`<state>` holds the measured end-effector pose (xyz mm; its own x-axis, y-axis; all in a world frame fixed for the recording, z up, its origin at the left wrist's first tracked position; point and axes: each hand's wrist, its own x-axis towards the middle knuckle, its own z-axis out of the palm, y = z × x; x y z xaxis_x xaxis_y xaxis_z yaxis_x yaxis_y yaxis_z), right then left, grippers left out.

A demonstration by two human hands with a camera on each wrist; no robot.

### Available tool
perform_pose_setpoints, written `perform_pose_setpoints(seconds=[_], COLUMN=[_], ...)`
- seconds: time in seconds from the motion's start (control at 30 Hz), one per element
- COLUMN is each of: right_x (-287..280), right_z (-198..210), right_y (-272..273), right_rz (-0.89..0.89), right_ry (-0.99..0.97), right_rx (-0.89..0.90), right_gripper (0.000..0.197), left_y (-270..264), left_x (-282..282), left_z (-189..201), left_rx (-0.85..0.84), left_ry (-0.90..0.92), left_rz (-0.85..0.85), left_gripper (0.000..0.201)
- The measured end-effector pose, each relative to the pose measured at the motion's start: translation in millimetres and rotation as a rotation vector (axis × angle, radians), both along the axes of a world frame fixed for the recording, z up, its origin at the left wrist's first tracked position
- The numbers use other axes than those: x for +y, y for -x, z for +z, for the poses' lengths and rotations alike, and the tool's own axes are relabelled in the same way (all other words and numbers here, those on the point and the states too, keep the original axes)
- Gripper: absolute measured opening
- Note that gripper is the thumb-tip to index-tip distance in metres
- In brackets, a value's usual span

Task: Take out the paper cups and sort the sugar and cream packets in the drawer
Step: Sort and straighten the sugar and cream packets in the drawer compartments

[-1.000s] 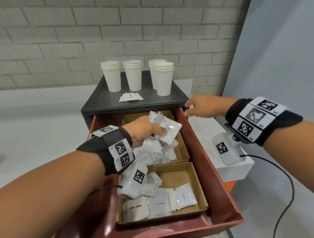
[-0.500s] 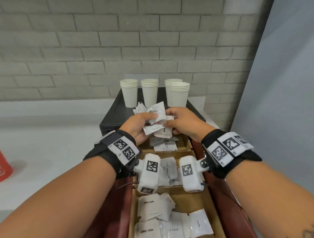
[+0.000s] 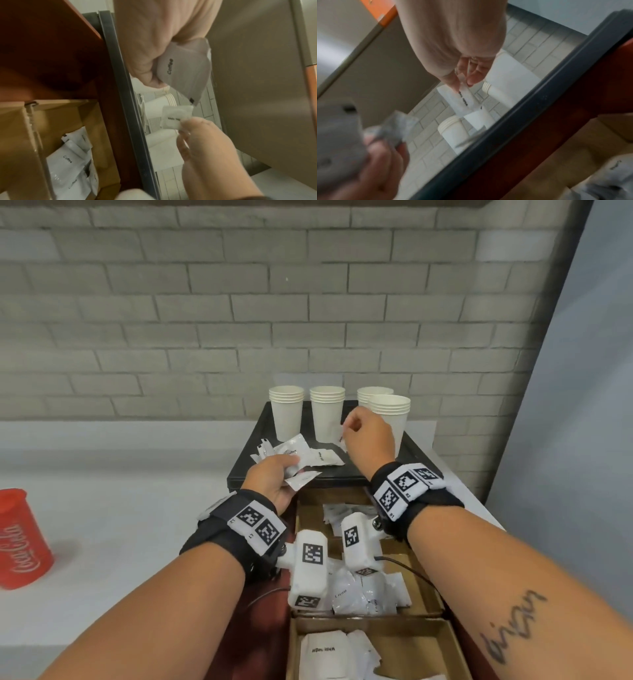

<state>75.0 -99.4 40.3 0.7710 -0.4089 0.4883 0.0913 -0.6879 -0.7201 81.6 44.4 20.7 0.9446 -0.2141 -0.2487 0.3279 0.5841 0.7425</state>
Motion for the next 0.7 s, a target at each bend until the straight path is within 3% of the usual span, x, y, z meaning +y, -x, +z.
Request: perform_pose_setpoints(seconds=[0.07,0.13,0.2,0.33,0.43,0.57,0.7], right_x=[7,12,14,16,23,21,3], right_z=[-8,-19,-26,-14,-2,-3,-9], right_y=[-6,-10,-12,-4,9,17,24], right_rz=[0.028,0.081,0.106,0.144,0.361,0.445,0.366], right_ry=[0.157,0.328,0.380,0.045,-0.296,-0.294,-0.359], right_rx=[0.053,0.246,0.429,0.320,0.318,0.356,0.330], right_gripper=[0.015,0.014,0.022,0.024,0.023,0.043,0.034], left_y=[-1,-2,-4,-9,-10,-5,-1], left_x=[0,2,4,9,8,0,0], left_z=[0,1,1,-4,-10,-15,-17], left_rx=[0.005,-0.004,-0.014,-0.001,-0.018,-0.015,0.017], left_ry=[0.011,0.009,-0.007,-0.028,-0.055,-0.120,-0.150], left_rz=[-0.002,-0.019,-0.023,-0.014,-0.058,-0.101,-0.104], left_gripper=[0.027,0.017,0.017,0.021,0.026,0.024,0.011])
